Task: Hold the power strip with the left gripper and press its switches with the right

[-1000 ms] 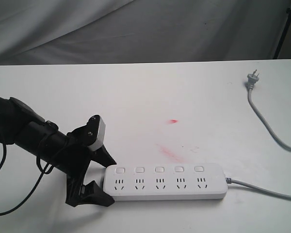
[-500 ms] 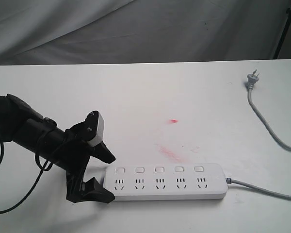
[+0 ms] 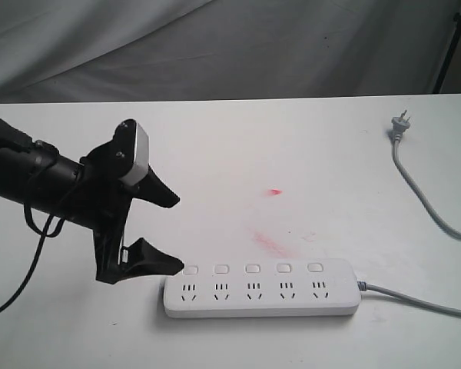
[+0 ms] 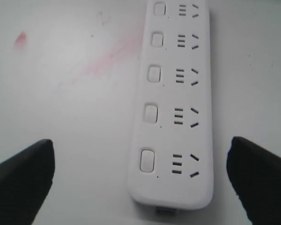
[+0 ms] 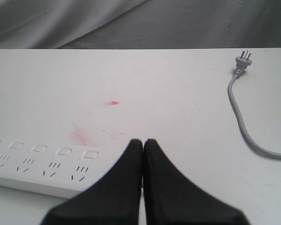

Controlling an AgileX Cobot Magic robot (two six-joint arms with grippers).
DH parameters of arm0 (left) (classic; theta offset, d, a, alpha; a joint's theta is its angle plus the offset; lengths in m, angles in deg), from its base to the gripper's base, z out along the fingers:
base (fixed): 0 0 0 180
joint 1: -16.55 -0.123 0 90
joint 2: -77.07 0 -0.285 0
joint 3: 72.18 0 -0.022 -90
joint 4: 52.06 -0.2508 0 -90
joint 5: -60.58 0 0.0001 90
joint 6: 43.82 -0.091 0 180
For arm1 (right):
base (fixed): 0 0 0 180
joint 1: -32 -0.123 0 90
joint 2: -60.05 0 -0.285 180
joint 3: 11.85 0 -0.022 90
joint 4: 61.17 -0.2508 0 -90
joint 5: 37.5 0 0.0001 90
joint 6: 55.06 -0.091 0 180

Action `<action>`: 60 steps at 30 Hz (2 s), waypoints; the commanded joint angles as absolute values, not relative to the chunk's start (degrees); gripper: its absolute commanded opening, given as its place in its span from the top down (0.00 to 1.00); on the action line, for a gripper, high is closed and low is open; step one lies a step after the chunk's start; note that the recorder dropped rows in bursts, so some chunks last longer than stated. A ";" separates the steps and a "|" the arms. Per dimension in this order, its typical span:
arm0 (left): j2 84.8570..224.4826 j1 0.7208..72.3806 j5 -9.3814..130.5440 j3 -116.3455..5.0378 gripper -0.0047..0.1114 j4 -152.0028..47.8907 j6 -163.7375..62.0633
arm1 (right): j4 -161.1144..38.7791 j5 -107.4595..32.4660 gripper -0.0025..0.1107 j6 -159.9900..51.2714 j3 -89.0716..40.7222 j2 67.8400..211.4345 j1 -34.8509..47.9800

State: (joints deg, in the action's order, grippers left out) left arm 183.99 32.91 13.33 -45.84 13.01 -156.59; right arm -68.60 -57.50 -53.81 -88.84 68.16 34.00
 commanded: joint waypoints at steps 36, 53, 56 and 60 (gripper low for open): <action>156.18 33.19 18.33 -45.98 0.96 13.01 -123.35 | -68.27 -57.20 0.98 -53.70 -89.07 67.84 33.73; 150.16 33.19 25.57 -45.62 0.96 11.69 -123.67 | -68.59 -57.20 0.98 -53.70 -89.07 67.84 33.73; 142.43 31.17 33.30 -45.59 0.96 12.19 -122.45 | -68.59 -57.20 0.98 -53.70 -89.07 67.84 33.73; 134.37 22.77 35.40 -45.59 0.96 12.19 -116.90 | -68.59 -57.20 0.98 -53.70 -89.07 67.84 33.73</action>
